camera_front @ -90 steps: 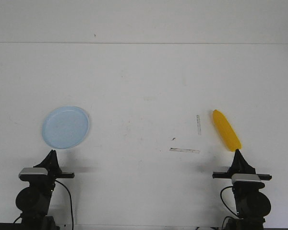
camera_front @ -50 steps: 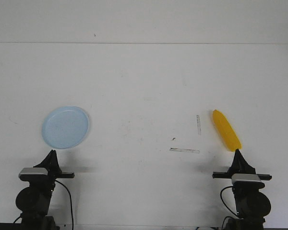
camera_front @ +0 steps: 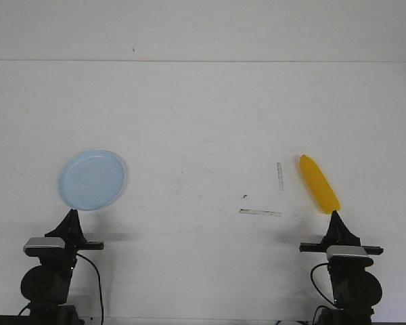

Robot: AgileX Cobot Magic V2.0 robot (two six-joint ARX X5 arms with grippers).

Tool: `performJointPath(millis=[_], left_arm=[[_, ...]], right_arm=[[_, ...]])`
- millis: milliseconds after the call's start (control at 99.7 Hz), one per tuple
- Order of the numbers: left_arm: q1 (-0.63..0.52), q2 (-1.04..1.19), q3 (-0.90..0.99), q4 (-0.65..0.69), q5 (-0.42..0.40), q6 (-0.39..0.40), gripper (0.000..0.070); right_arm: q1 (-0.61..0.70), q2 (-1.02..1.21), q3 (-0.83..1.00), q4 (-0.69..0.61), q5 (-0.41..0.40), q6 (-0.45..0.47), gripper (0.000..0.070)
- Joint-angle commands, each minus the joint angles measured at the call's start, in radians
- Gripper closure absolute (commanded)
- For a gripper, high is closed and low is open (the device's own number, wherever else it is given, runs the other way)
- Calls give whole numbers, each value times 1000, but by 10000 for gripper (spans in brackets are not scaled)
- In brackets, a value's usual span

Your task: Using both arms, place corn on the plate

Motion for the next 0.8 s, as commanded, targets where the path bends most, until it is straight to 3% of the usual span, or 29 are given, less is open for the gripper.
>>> performJointPath(millis=[0,160,351,421,532,622,792], left_arm=[[-2,-2,-20,86,3,-27,700],[-2,0,40,296,-6,-29,700],[-2,114,331,193,-9,79,676],[-2,198,468,105,-11,114,606],[-1,347,674,-39,-12,147,553],[0,462,814,-146,-12,144,455],[0,661,1030,-332,-11,3,186]], right_arm=[[0,0,-1,11,0,11,690],[0,0,-1,11,1,11,690],[0,0,-1,11,0,11,690],[0,0,-1,11,0,11,690],[0,0,-1,11,1,11,690],[0,0,-1,11,0,11,690],[0,0,-1,11,0,11,690]])
